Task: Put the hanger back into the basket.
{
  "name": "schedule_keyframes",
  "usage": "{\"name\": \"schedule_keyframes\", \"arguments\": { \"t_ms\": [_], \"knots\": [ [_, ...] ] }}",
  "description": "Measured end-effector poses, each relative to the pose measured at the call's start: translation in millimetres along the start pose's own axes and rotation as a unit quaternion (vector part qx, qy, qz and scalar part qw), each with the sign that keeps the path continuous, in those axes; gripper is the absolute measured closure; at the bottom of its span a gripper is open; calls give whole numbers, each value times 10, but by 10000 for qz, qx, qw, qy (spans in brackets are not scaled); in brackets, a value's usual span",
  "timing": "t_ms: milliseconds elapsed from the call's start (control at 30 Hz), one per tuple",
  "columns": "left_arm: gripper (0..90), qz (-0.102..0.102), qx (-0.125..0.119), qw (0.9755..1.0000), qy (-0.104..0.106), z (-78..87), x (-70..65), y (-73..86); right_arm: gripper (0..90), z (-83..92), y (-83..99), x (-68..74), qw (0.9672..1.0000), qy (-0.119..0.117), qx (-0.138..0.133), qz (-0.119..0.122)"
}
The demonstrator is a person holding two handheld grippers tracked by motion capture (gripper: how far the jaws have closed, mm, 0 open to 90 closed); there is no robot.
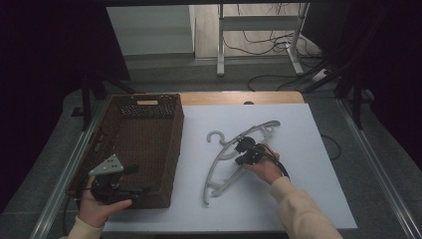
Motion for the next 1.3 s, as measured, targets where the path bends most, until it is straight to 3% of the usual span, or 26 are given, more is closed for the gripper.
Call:
{"name": "schedule_keyframes", "arguments": {
  "t_ms": [500,833,1000,1133,1300],
  "knots": [
    [148,65,26,10000,-32,-5,13,10,899,244,504,80,9999,-28,-127,-83],
    [152,44,34,9999,-86,-10,1,-3,899,324,570,147,9994,-90,-300,-110],
    [154,73,18,9999,-99,-5,12,-3,899,409,472,440,9979,-375,-495,156],
    [154,55,16,9999,-91,-3,2,-4,899,300,428,797,9957,-636,-304,602],
    [155,48,21,9999,-89,1,5,1,899,99,412,1058,9927,-704,-7,979]
  ]
}}
Point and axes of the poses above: each handheld gripper's, and its own axes: z roughly backward along the jaws, y roughly out of its underside, x roughly to its left, the point moved 9 cm from there along -z, roughly forward along the jaws, and after that the axes turned 2 degrees about -y, right-handed, at the moved point
